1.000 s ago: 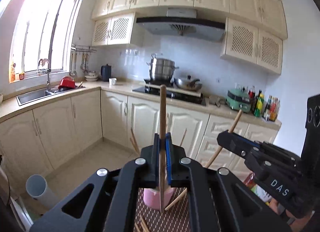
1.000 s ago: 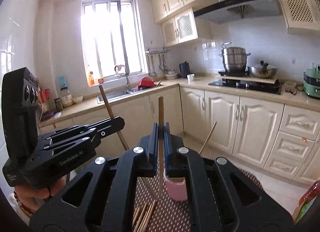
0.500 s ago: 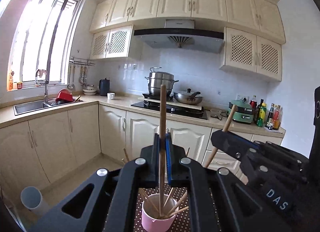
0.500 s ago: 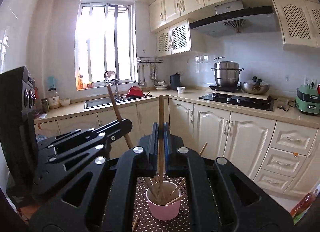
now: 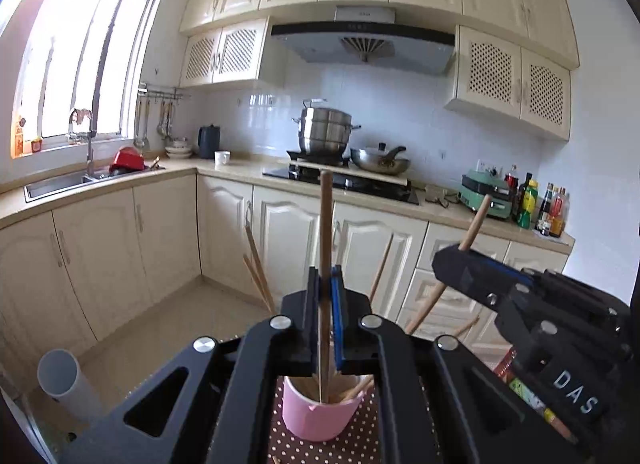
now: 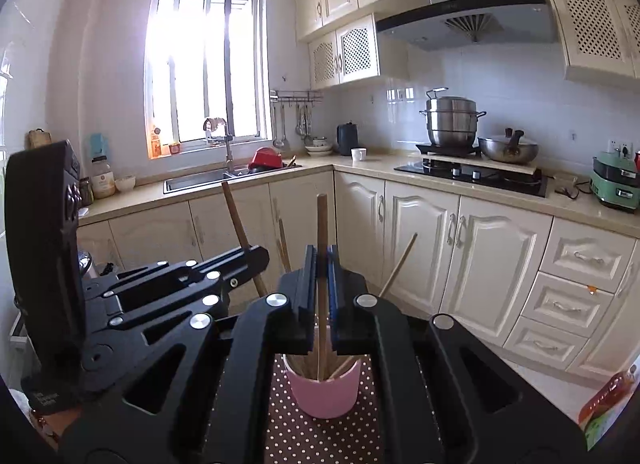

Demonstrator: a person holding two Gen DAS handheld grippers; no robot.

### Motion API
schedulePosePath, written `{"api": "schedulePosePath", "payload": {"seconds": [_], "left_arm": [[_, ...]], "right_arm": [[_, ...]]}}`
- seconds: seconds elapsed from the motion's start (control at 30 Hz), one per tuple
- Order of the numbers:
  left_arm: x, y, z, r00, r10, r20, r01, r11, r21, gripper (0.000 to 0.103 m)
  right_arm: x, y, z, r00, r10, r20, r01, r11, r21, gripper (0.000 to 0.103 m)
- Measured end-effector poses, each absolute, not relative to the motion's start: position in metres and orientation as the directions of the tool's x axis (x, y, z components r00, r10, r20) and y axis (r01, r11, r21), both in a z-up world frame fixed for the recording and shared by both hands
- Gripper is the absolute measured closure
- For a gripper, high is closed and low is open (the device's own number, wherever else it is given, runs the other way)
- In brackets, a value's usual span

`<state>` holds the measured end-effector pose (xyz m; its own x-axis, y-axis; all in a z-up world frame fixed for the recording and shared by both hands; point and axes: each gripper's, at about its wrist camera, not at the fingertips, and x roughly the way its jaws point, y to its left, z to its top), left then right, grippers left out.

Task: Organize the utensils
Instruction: 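Open the left gripper to drop its chopstick in the cup while the right gripper releases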

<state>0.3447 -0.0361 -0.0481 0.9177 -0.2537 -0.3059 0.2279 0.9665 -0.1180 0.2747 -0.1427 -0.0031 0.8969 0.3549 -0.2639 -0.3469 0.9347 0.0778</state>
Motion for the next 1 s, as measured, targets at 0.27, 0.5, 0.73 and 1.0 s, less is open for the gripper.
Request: {"api": "schedulePosePath", "payload": {"seconds": [0.27, 0.5, 0.73, 1.0], "left_arm": [[0.346, -0.039, -0.066, 0.904, -0.252, -0.344, 0.228, 0.967, -0.11, 0.097], [0.348, -0.04, -0.074, 0.9, -0.239, -0.364, 0.223, 0.971, -0.087, 0.097], [0.345, -0.039, -0.072, 0.895, -0.236, -0.378, 0.221, 0.972, -0.082, 0.097], [0.335, -0.041, -0.067, 0.894, -0.226, -0.388, 0.211, 0.974, -0.079, 0.076]], "right_arm": [[0.274, -0.14, -0.022, 0.894, 0.335, -0.297, -0.333, 0.941, 0.06, 0.097], [0.278, -0.138, -0.034, 0.889, 0.323, -0.325, -0.325, 0.944, 0.048, 0.097], [0.283, -0.139, -0.048, 0.882, 0.312, -0.354, -0.314, 0.948, 0.054, 0.097], [0.283, -0.145, -0.054, 0.882, 0.302, -0.362, -0.293, 0.953, 0.082, 0.097]]}}
